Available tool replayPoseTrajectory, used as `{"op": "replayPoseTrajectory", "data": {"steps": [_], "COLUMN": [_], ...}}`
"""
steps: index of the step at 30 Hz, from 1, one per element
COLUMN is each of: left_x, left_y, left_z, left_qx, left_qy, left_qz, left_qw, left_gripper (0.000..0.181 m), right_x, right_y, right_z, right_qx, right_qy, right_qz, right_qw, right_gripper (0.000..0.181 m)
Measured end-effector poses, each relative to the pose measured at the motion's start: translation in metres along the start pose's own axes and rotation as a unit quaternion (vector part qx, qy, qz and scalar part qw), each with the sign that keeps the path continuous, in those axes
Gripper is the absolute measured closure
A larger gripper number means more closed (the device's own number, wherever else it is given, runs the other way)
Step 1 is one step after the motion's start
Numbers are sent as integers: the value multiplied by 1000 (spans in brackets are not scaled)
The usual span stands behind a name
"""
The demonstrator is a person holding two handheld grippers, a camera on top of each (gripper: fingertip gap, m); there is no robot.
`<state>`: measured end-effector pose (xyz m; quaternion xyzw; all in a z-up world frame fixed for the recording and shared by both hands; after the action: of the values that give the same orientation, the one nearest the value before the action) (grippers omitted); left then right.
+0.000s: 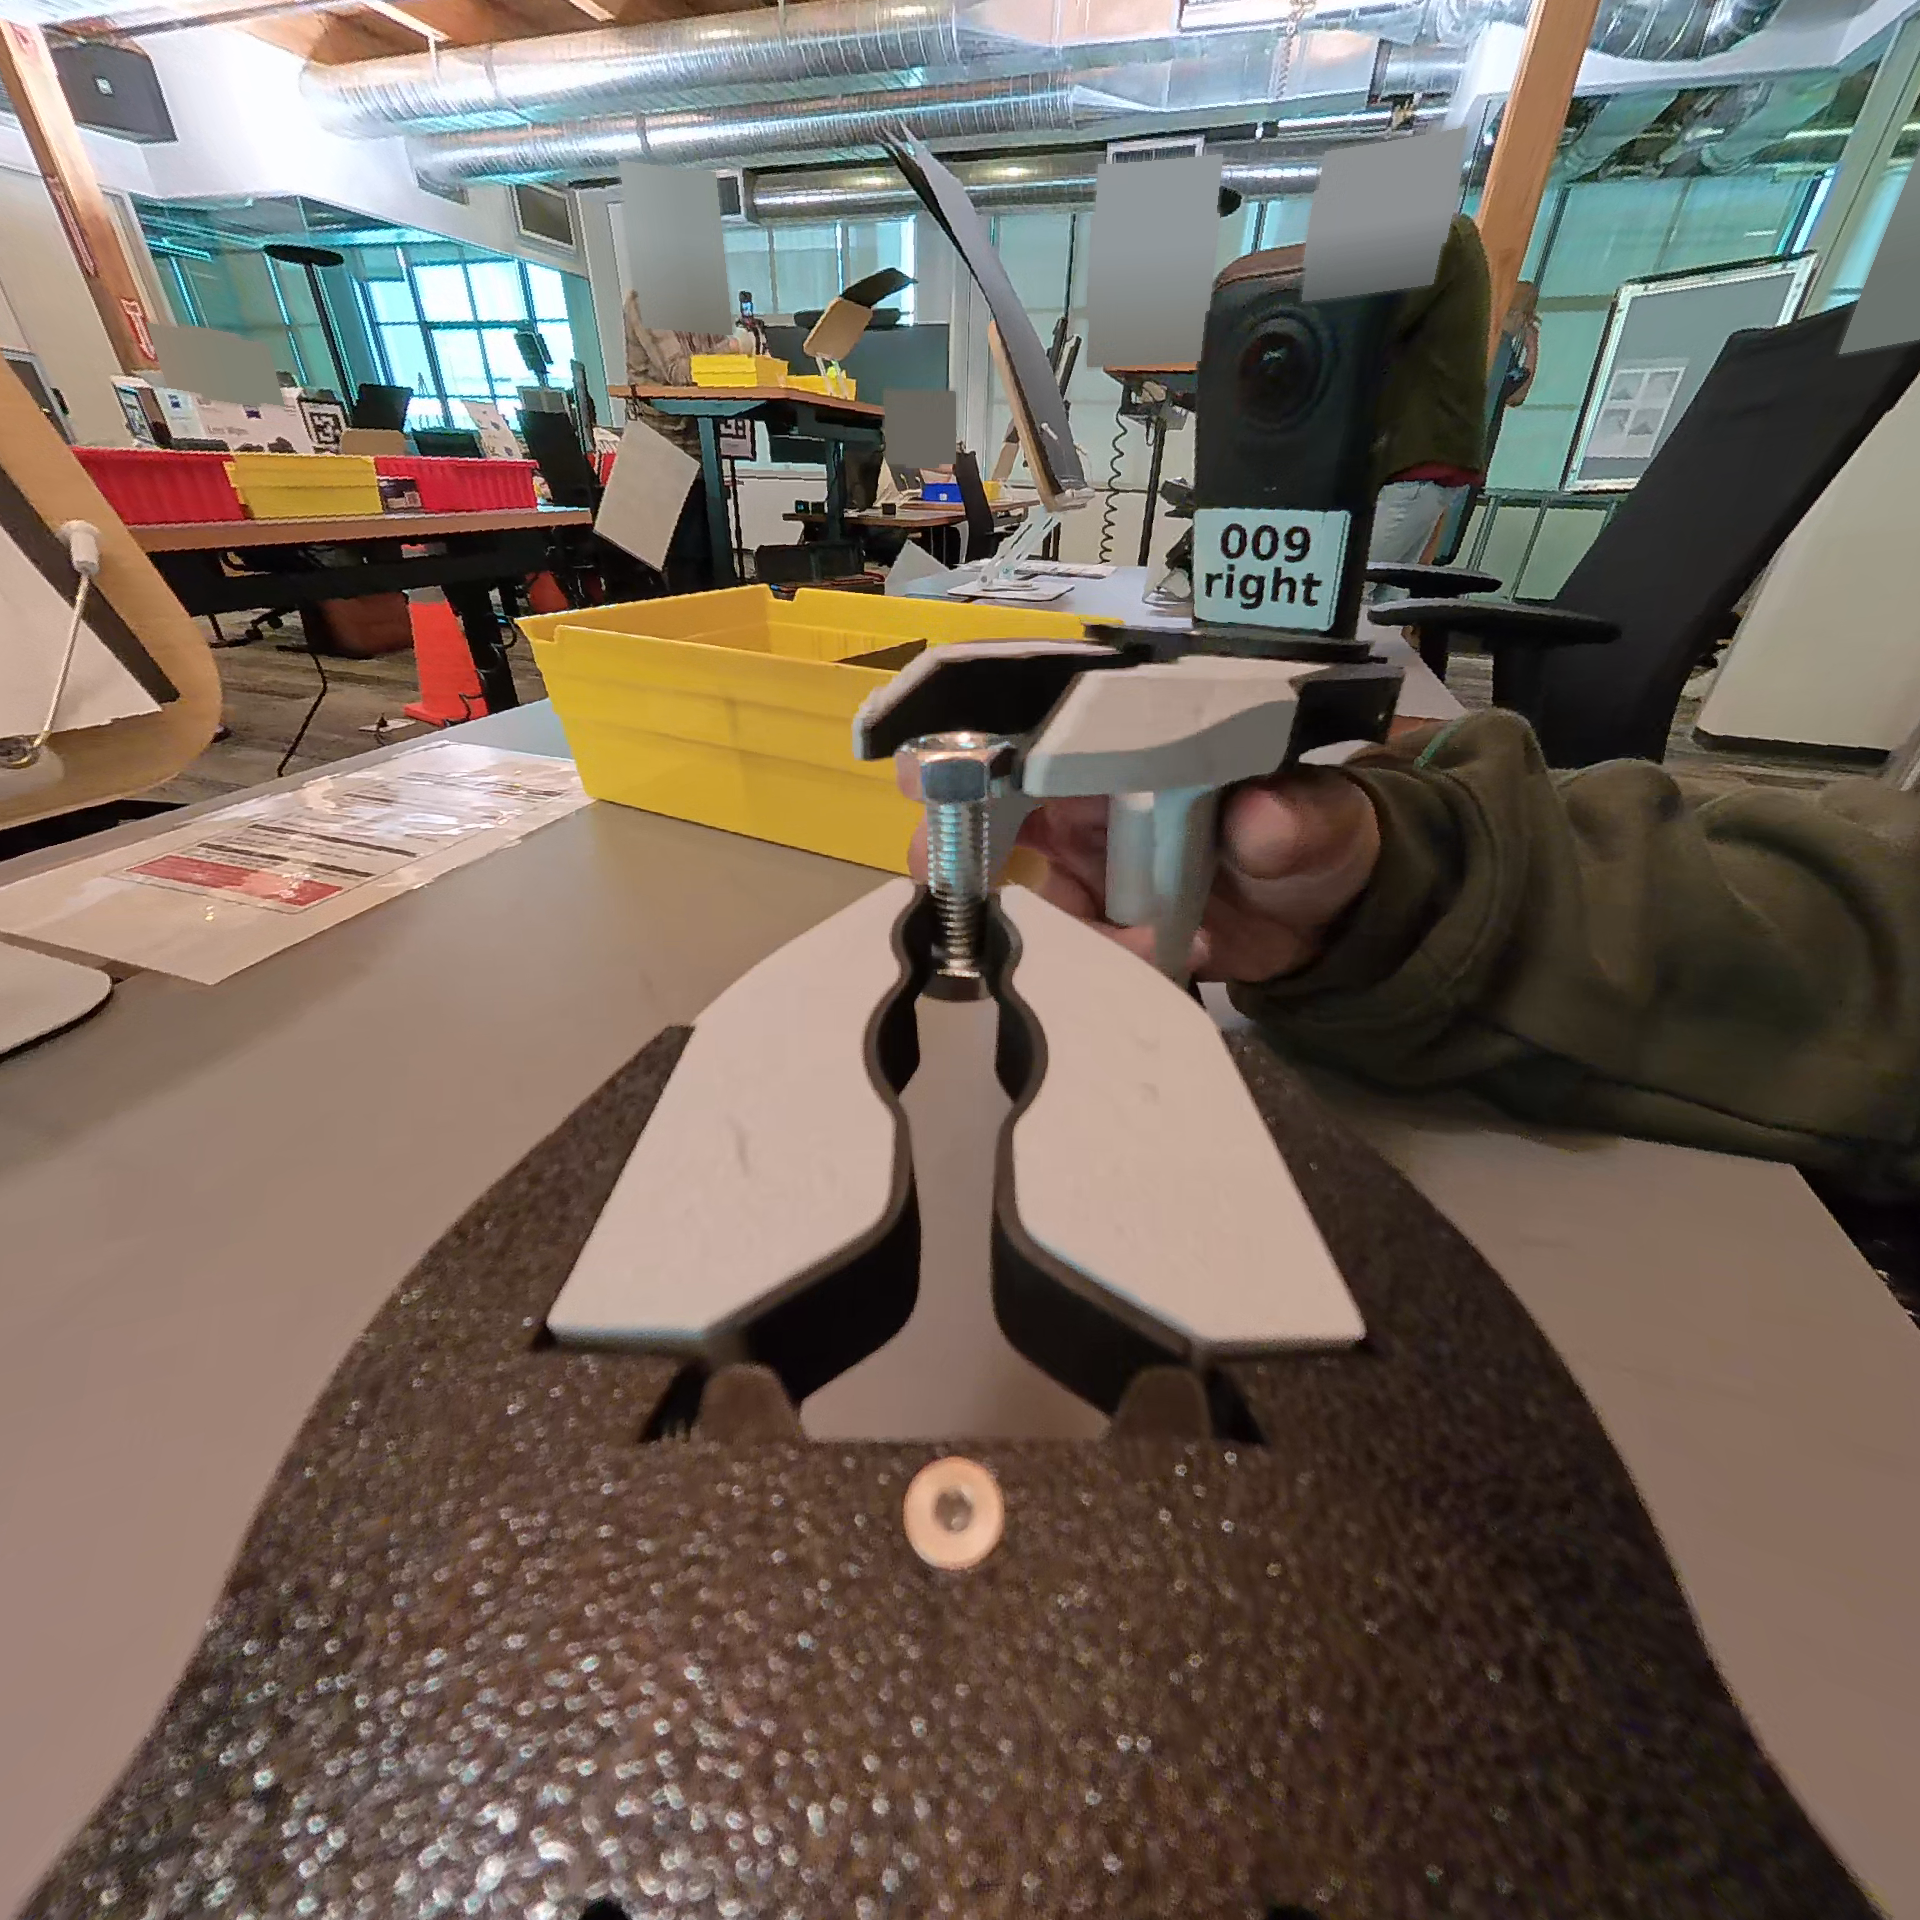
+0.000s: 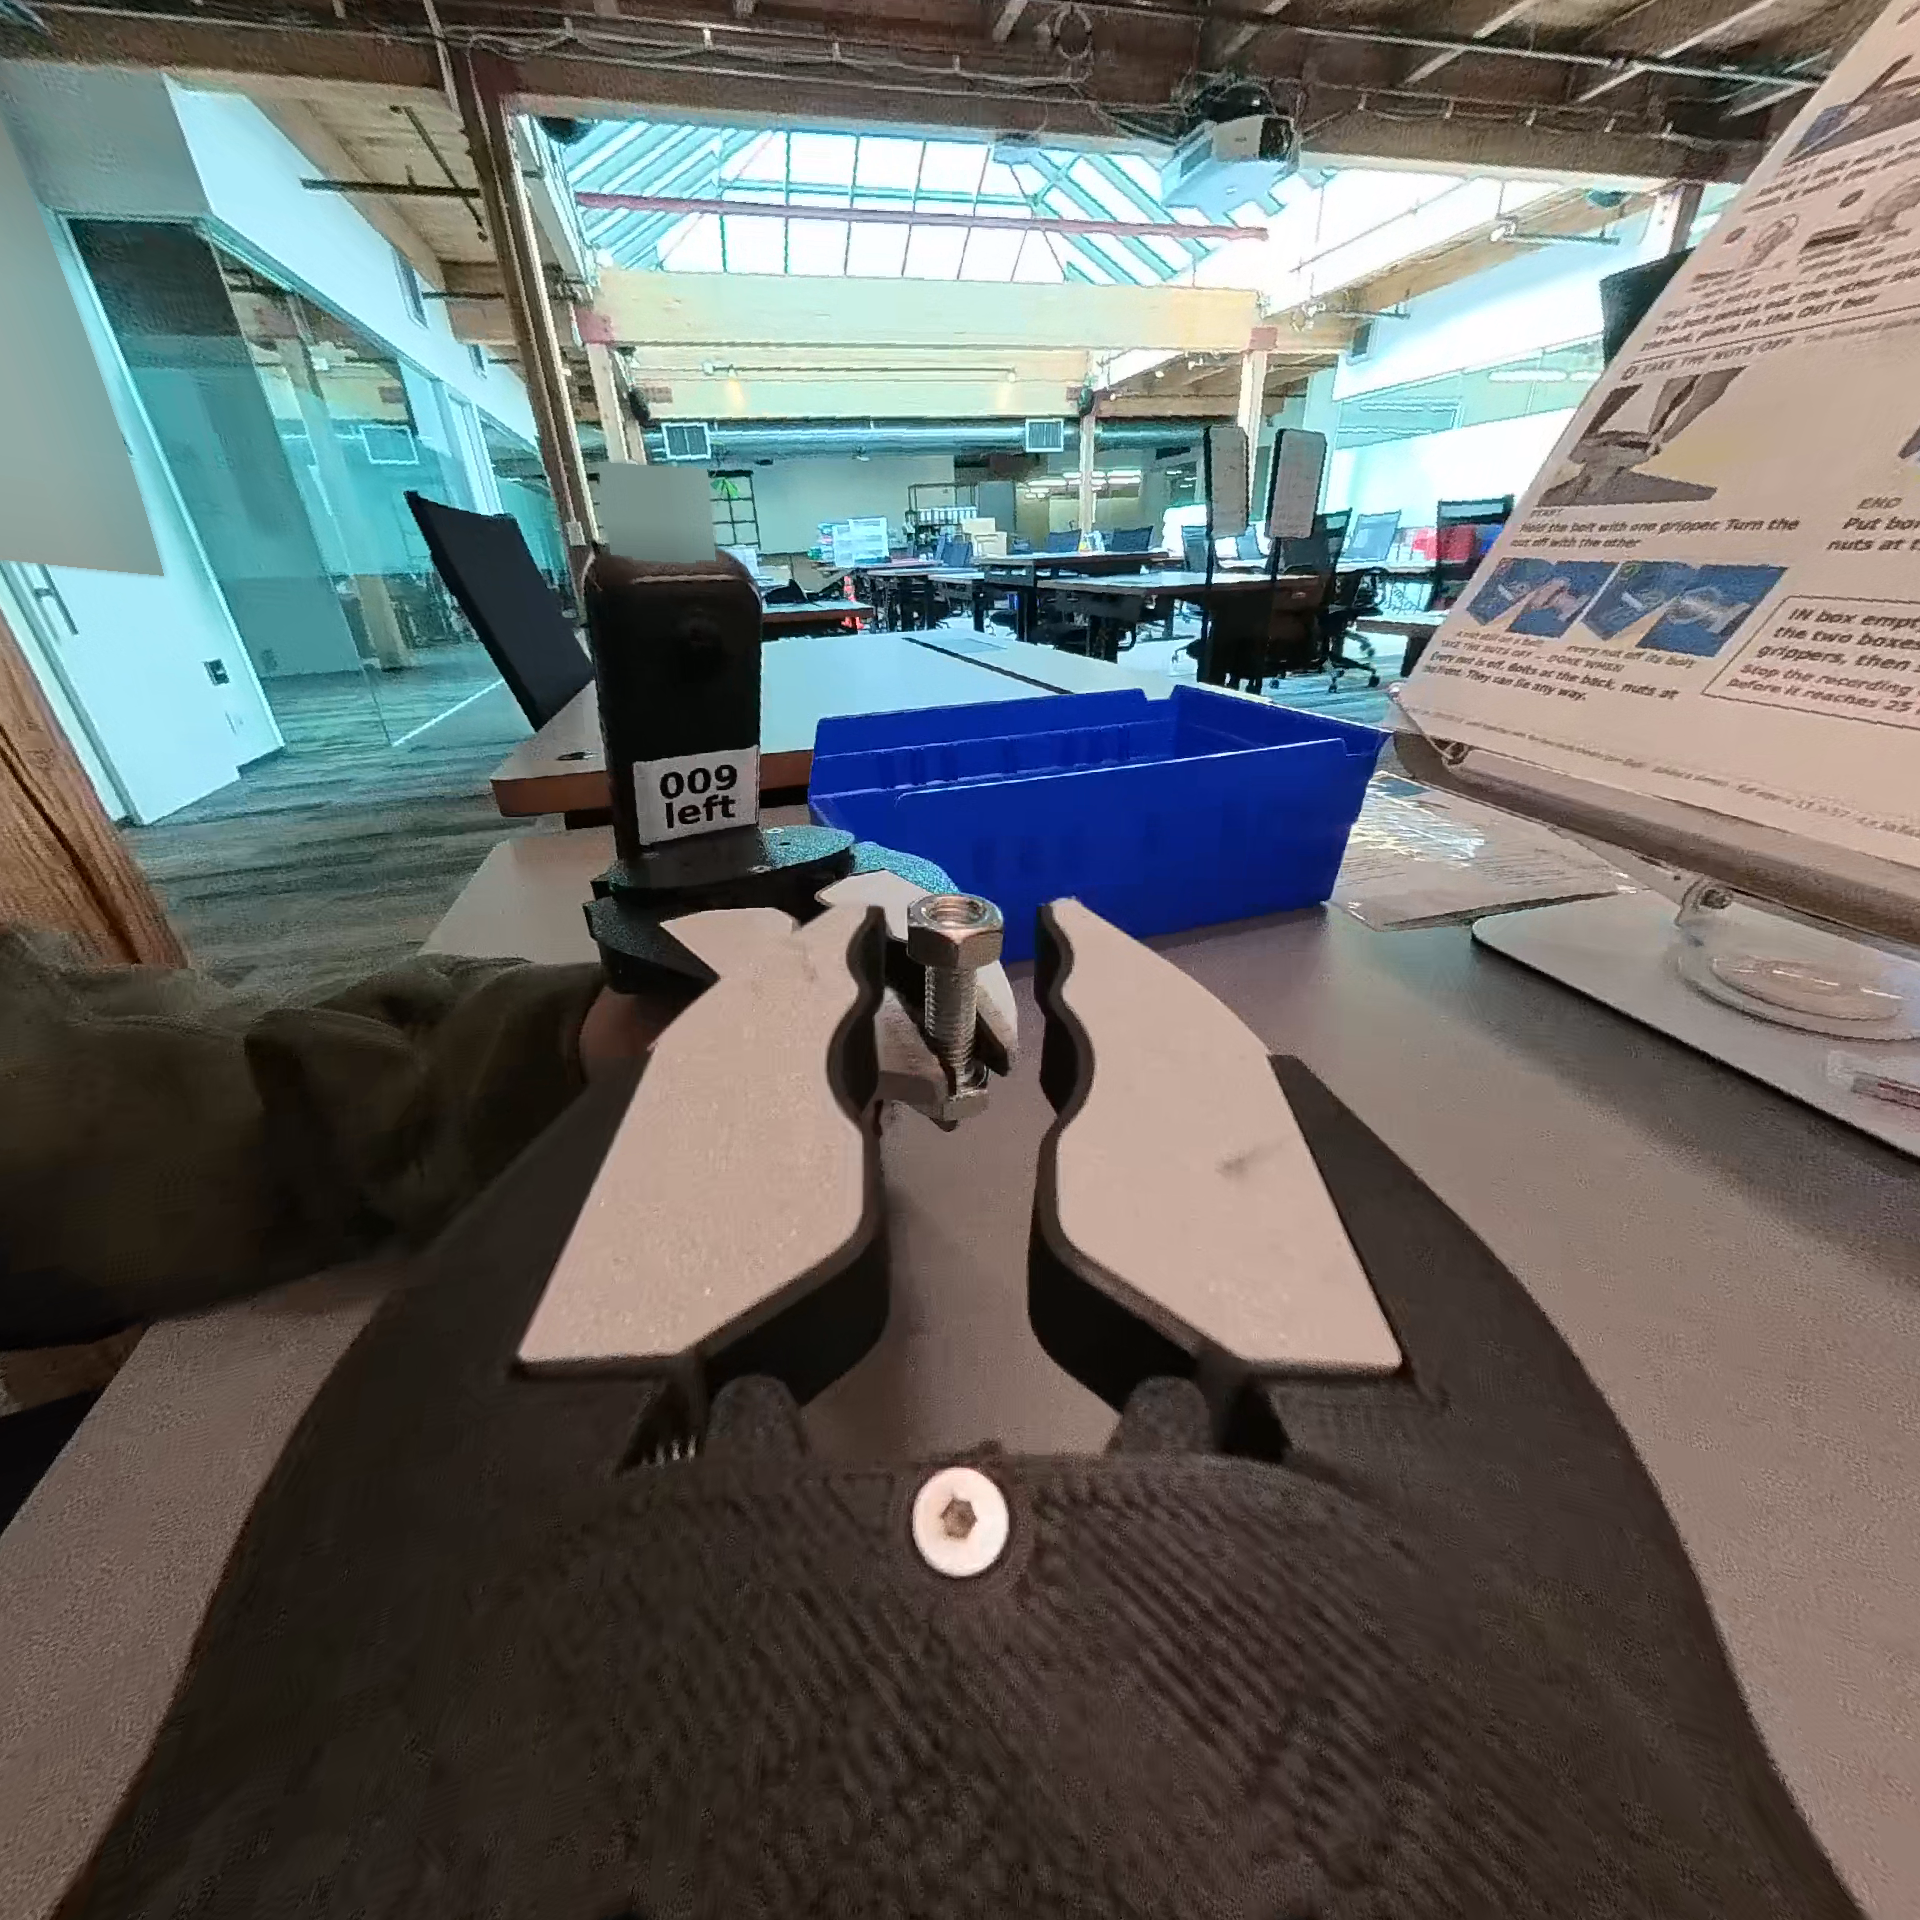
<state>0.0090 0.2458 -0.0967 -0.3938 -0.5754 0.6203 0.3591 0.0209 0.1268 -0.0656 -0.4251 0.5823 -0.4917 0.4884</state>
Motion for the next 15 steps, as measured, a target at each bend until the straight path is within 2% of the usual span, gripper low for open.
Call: {"op": "replayPoseTrajectory", "data": {"steps": [3,6,12,15], "left_x": [0,1,2,2], "left_y": [0,0,-6,-6], "left_z": [0,3,26,28], "left_qx": [1,1,22,24], "left_qy": [0,20,179,191], "left_qz": [-1,1,24,29], "left_qw": [1000,1000,983,981], "left_gripper": [172,172,172,172], "right_x": [0,1,16,18], "right_y": [0,-1,-6,-8], "right_z": [1,1,-9,-16], "right_qx": [-2,-17,-81,-75], "right_qy": [-1,-24,-195,-219], "right_qz": [4,-1,14,16], "right_qw": [1000,1000,977,973], "right_gripper": [164,165,164,164]}}
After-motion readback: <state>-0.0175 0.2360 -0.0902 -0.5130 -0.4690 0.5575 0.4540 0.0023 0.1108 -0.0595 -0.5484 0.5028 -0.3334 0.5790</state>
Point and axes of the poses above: each gripper's, where its closed fingertips meet, x back along the fingers, y out of its underside, z = x × y across the jaws, the point moved 7 cm from there along x, back along the fingers, and after that the axes turned 2 degrees about z, right-handed, at the moved point
